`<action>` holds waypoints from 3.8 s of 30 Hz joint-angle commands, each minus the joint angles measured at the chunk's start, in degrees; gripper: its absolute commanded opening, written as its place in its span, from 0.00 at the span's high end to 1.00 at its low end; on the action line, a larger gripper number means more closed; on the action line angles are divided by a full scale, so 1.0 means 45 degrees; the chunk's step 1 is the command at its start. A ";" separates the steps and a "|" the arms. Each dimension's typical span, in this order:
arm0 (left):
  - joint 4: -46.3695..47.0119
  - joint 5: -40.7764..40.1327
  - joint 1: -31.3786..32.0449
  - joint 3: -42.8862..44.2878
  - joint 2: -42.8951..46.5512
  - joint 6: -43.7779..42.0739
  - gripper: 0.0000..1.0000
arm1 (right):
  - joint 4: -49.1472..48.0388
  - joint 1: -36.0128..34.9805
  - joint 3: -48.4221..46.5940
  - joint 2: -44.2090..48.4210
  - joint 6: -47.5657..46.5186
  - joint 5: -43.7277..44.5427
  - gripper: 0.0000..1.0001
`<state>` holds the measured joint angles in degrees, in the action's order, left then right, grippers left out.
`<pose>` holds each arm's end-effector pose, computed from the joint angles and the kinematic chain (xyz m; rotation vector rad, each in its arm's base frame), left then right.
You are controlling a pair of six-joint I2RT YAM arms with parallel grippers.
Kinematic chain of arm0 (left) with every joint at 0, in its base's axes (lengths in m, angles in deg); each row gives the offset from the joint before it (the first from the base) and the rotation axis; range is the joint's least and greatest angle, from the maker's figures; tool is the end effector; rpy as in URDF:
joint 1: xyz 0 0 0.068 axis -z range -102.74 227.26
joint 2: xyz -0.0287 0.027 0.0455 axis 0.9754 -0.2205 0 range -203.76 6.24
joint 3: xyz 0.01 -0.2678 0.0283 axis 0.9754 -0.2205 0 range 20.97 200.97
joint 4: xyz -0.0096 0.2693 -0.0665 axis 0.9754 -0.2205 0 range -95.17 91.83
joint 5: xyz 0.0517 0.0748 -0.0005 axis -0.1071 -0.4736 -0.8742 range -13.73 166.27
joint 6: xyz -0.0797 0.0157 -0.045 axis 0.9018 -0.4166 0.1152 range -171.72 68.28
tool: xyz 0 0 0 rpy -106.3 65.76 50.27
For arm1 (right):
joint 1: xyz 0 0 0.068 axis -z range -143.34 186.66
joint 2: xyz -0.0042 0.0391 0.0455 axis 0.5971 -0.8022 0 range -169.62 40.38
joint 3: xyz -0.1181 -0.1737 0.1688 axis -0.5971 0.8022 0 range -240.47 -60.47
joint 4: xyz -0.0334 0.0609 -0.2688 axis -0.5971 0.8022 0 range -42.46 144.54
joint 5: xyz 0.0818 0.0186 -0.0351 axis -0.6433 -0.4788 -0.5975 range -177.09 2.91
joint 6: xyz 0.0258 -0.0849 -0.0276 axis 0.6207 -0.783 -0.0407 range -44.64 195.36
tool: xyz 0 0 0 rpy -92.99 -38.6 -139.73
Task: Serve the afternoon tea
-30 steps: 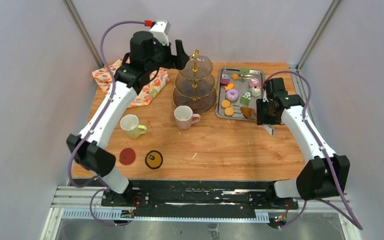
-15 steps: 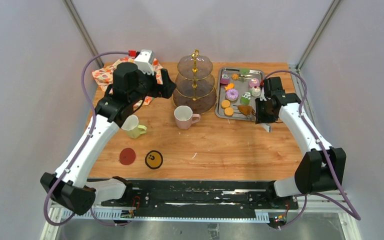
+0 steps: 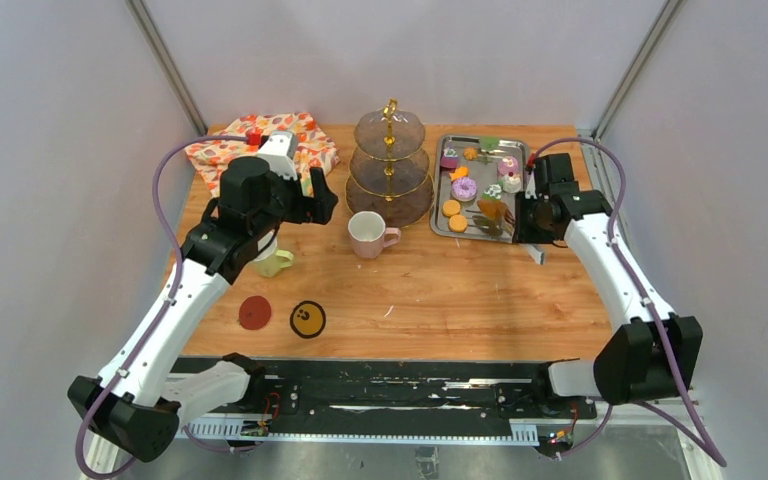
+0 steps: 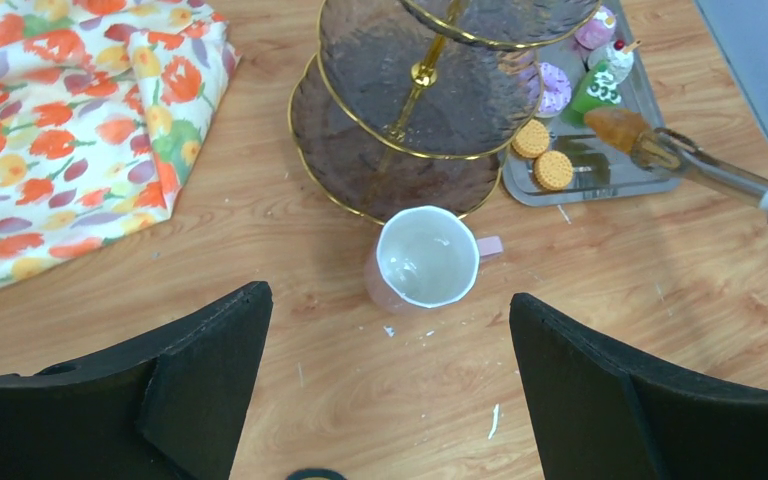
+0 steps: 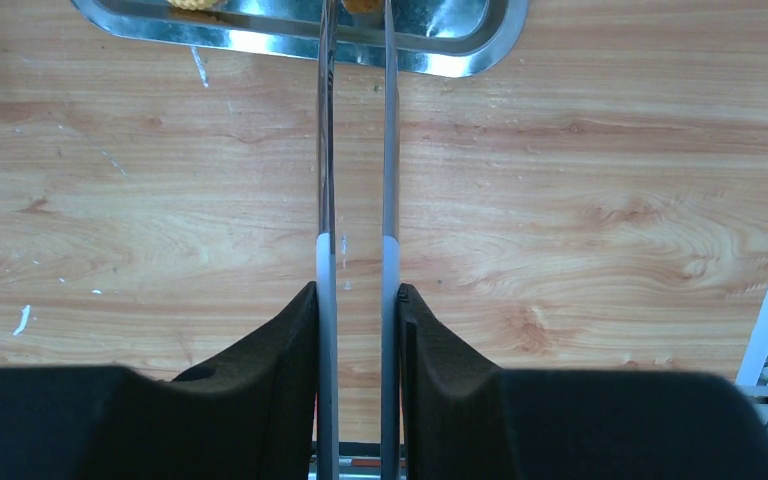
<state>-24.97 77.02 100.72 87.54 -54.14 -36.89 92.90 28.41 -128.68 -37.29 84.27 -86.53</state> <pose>0.2682 -0.1177 0.3725 0.1562 1.9517 -0.4566 0.3204 0.0455 0.2553 0.0184 2.5308 0.1076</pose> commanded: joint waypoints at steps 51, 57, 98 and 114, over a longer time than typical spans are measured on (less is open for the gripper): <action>0.0064 -0.3400 0.0062 -0.1276 0.1352 0.1321 0.05 | -0.1040 -0.3572 -0.7795 -0.4552 -0.0833 -0.1942 1.00; -0.0059 -0.3352 0.0075 -0.1292 0.1271 0.1403 0.05 | -0.1419 -0.3595 -0.7635 -0.4918 -0.0547 -0.2388 0.92; 0.0290 -0.2534 0.0070 -0.1341 0.0940 0.1297 0.05 | -0.0989 -0.1306 -0.0256 0.1110 -0.0203 0.0641 0.71; 0.0299 -0.2596 0.0064 -0.1526 0.1054 0.1543 0.05 | -0.1495 -0.1765 -0.0544 -0.0784 -0.0138 -0.1342 0.60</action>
<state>-25.21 65.77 100.72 80.59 -50.36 -30.22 88.14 22.12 -128.24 -39.85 83.44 -92.76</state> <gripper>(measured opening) 0.945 0.390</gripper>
